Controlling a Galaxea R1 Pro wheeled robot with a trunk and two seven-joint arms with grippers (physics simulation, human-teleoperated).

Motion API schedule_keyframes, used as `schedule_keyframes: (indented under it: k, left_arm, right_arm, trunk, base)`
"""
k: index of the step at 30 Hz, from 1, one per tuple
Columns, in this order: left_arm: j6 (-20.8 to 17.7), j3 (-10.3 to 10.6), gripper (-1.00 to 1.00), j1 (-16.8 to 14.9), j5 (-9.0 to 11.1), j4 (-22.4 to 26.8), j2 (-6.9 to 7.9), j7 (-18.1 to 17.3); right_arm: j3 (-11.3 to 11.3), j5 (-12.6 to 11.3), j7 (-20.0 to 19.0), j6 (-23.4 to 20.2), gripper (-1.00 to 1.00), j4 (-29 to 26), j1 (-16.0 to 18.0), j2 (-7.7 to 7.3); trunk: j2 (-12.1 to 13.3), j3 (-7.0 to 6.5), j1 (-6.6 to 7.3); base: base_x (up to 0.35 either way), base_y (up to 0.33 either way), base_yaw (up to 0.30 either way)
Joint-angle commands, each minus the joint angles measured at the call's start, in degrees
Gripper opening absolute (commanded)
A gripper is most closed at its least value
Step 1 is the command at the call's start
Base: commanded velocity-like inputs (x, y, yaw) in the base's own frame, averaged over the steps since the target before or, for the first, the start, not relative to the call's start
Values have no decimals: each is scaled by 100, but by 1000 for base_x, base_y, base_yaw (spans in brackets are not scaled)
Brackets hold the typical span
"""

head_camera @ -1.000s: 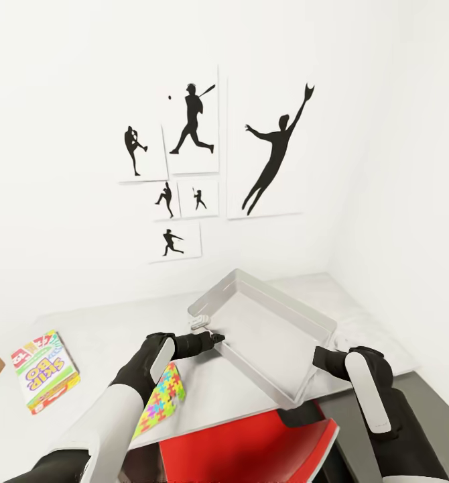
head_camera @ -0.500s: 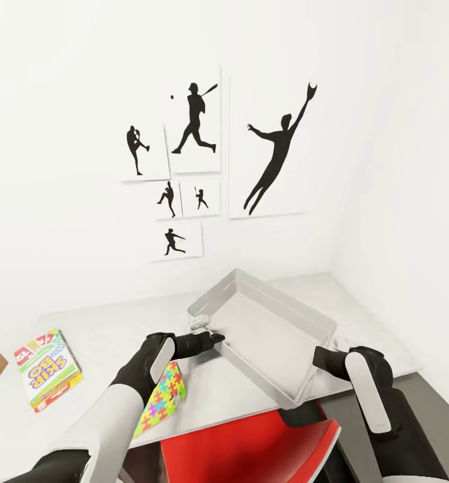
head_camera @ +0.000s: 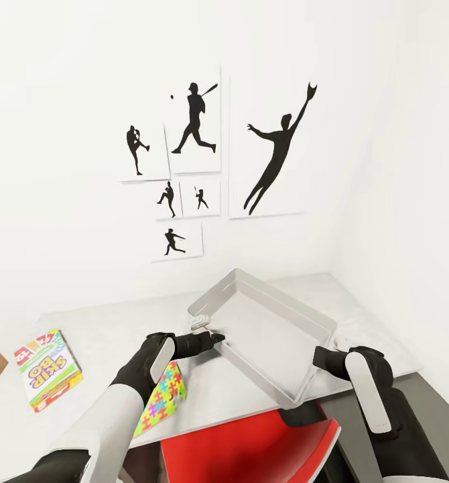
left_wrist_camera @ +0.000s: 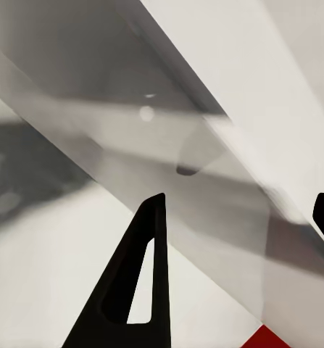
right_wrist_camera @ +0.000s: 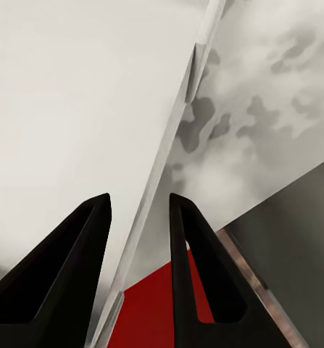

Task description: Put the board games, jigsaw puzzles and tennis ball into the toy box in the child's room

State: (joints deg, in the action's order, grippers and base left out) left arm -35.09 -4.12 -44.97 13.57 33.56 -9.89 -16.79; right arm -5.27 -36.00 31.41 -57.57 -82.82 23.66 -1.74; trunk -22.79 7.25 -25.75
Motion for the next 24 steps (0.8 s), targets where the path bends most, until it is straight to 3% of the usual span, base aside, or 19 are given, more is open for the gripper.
schedule_keyframes:
  k: [1, 24]
  left_arm:
    - [-67, 8, -100, -3, 49, -7, -11, 1]
    - [-76, 8, -100, -3, 49, -7, -11, 0]
  right_arm:
    - [193, -252, 49, 50, -100, -6, 7, -1]
    - [193, -258, 50, 44, -100, 2, 7, 3]
  trunk:
    - [-13, 14, -3]
    - [-13, 159, -3]
  base:
    - [0, 0, 0]
    - [-14, 0, 0]
